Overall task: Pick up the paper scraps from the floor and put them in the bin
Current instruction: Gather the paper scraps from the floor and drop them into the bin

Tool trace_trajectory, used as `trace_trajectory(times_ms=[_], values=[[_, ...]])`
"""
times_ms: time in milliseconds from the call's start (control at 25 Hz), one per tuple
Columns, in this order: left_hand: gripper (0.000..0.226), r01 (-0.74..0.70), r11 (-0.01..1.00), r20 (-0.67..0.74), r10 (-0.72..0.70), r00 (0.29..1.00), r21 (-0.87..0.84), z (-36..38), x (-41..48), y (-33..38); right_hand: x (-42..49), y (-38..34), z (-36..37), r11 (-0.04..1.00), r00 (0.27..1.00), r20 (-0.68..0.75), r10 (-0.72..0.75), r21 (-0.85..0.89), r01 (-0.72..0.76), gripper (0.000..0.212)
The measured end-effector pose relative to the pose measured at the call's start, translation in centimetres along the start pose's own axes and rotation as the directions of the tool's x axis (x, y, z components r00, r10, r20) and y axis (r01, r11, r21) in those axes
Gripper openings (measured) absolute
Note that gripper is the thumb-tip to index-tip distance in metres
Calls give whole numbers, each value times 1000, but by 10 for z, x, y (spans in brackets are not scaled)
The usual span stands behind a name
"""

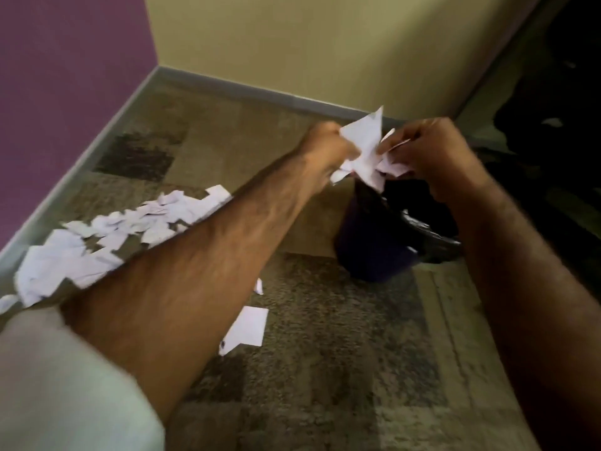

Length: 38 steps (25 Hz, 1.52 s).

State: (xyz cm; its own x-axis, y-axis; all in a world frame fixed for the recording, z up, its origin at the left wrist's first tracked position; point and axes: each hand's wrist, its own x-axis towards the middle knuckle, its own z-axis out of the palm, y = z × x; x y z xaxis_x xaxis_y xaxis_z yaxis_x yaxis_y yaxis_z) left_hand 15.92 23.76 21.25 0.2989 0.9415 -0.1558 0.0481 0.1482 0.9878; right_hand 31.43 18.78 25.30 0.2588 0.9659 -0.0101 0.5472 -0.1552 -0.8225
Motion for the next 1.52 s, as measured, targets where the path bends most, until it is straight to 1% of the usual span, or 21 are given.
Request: trace_trajectory(times_ms=[80,160,240,320,400,480,520,560,640,680,760,800,840,880,960,1000,1080,1240,1320,1400,1520], values=[[15,-5,999,27,3,1000,45,61,19,20,4,15,-40,995,989,-117,95,-15,-97,21],[7,66,996,101,-72,992,58,105,26,24,4,33,-62,982,968,-179,177,-37,-187,17],[18,108,991,184,-121,975,79,123,22,17,1,47,-71,954,943,-183,277,-64,-292,16],[46,16,989,190,-44,981,148,122,19,7,-5,54,-73,918,904,-199,379,-41,-394,24],[65,-111,970,181,72,981,218,111,17,-5,-4,58,-71,928,901,-296,317,-102,-360,26],[64,-184,963,163,153,975,198,91,8,-9,-2,51,-60,961,907,-404,120,-183,-209,25],[58,-221,959,135,199,971,177,79,4,-11,-3,43,-47,974,912,-410,16,-200,-107,26],[52,-252,950,90,239,967,186,60,-2,-16,-4,35,-26,978,930,-360,-75,-207,-1,24],[40,-254,912,-6,271,963,322,10,-21,-41,-13,22,25,956,966,-120,-227,-218,197,22],[37,-186,884,-67,237,969,430,-24,-34,-67,-19,22,54,943,965,54,-255,-209,261,21],[50,156,766,-248,4,969,623,-98,-70,-141,-37,39,112,936,889,423,-173,-210,282,27],[64,373,660,-370,-152,916,652,-133,-96,-180,-45,54,138,925,825,558,-91,-259,277,36],[79,543,555,-488,-260,833,630,-163,-122,-215,-54,75,162,896,764,645,6,-342,282,49],[89,653,489,-578,-320,751,578,-186,-148,-245,-63,95,185,852,706,703,90,-421,311,66],[104,747,425,-667,-352,656,511,-205,-196,-282,-81,132,222,756,621,762,182,-513,407,104],[110,772,370,-685,-362,632,517,-203,-215,-288,-87,145,237,720,612,769,185,-530,449,120],[117,774,299,-687,-357,633,558,-188,-233,-290,-87,154,258,685,631,758,166,-549,479,138],[126,686,488,-613,-331,717,539,-172,-225,-289,-64,138,278,653,612,778,141,-538,534,145],[125,598,491,-526,-294,798,634,-165,-224,-295,-56,132,285,610,584,799,145,-536,583,142],[111,499,465,-432,-250,866,731,-156,-224,-301,-52,129,295,577,540,834,116,-499,647,137],[90,391,461,-363,-153,919,796,-145,-220,-302,-59,123,310,457,415,906,85,-406,791,131]])
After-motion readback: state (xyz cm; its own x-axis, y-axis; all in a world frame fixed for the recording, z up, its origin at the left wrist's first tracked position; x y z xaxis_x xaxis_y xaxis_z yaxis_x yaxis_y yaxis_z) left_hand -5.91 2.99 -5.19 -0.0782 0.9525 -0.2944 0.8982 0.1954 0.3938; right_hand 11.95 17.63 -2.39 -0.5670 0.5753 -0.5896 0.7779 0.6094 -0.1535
